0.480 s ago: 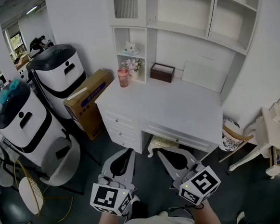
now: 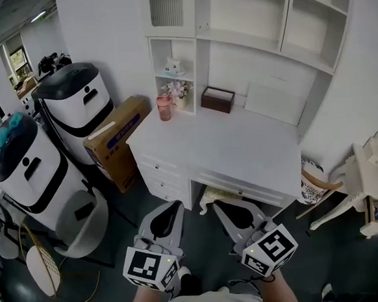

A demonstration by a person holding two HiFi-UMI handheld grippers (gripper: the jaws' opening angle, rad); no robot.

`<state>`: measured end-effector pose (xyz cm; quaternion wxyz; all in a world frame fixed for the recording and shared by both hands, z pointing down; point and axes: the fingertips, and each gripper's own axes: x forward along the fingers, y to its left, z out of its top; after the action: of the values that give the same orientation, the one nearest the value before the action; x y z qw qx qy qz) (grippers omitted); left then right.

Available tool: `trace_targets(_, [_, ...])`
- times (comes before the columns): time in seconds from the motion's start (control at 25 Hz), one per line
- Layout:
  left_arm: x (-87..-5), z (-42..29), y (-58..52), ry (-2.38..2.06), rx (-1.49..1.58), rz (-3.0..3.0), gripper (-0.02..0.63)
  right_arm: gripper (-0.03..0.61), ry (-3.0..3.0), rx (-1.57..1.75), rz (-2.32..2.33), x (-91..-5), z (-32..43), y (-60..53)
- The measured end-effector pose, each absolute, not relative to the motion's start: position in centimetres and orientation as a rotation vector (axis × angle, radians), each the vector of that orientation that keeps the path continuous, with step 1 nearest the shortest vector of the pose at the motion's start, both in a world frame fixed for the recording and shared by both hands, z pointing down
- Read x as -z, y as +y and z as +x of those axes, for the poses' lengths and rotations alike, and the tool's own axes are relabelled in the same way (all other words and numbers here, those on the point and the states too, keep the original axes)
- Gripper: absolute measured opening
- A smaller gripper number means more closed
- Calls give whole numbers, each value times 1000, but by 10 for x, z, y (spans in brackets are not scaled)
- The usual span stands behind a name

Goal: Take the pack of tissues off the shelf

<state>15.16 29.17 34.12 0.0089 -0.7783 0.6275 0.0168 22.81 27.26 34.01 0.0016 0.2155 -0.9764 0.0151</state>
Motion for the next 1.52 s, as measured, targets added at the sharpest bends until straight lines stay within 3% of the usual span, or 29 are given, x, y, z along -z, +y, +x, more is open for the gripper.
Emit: trace_targets(1.52, [-352,4,124,1940,-73,-2466,2,2,-3036,-136,811,-353,94,108])
